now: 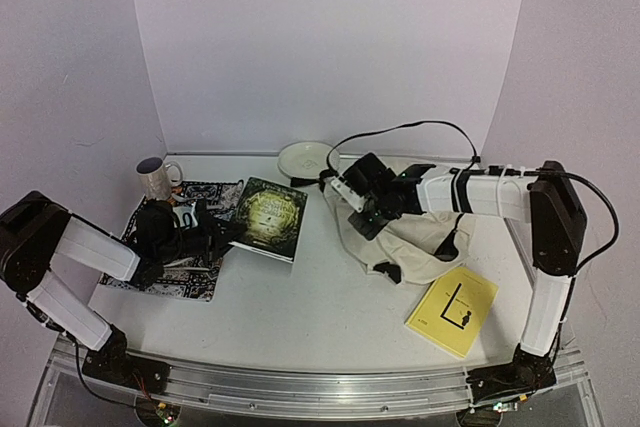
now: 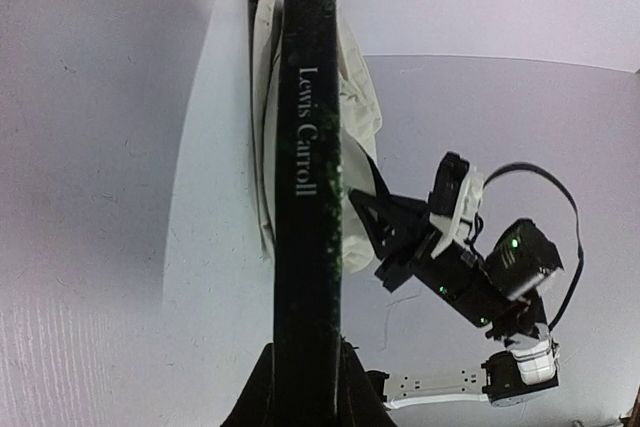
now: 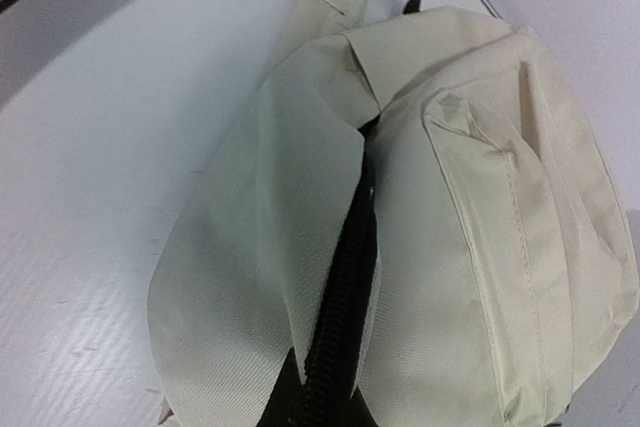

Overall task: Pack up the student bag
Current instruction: Move the student bag to the center of the board.

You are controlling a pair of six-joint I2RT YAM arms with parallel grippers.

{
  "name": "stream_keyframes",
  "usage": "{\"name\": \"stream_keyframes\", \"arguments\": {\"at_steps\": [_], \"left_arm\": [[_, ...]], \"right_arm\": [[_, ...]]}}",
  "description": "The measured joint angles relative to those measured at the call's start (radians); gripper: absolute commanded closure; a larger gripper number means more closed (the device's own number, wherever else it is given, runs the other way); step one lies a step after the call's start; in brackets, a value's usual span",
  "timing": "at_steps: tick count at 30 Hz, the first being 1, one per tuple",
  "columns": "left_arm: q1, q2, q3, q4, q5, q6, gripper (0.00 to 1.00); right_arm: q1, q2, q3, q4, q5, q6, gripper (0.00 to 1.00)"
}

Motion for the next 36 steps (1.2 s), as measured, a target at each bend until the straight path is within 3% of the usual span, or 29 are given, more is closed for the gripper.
{"name": "stream_keyframes", "arguments": {"at_steps": [1,4,7,19,31,33,36], "left_arm": [[0.009,-0.017,0.001,-0.019,0.004,0.009,1.0],[0.033,-0.071,0.002,-0.082,0.016,0.033,1.0],[0.047,-0.123,0.002,-0.159,0.027,0.064,1.0],[0.047,-0.294,-0.002,-0.343,0.119,0.105,1.0],[0.047,-0.343,-0.021,-0.388,0.183,0.097,1.0],[0.047,-0.352,-0.021,-0.391,0.191,0.096,1.0],[0.043,-0.363,-0.021,-0.393,0.208,0.095,1.0]], "right_arm": [[0.031,-0.003,0.001,-0.001,-0.022,-0.012,0.99],[0.097,-0.012,0.001,0.0,-0.085,-0.027,0.79],[0.132,-0.022,0.004,0.006,-0.129,-0.032,0.7],[0.113,-0.11,0.007,-0.044,-0.148,0.025,0.56],[0.111,-0.168,0.005,-0.085,-0.15,0.078,0.55],[0.111,-0.167,0.004,-0.091,-0.152,0.082,0.58],[0.111,-0.156,0.004,-0.102,-0.158,0.087,0.71]]}}
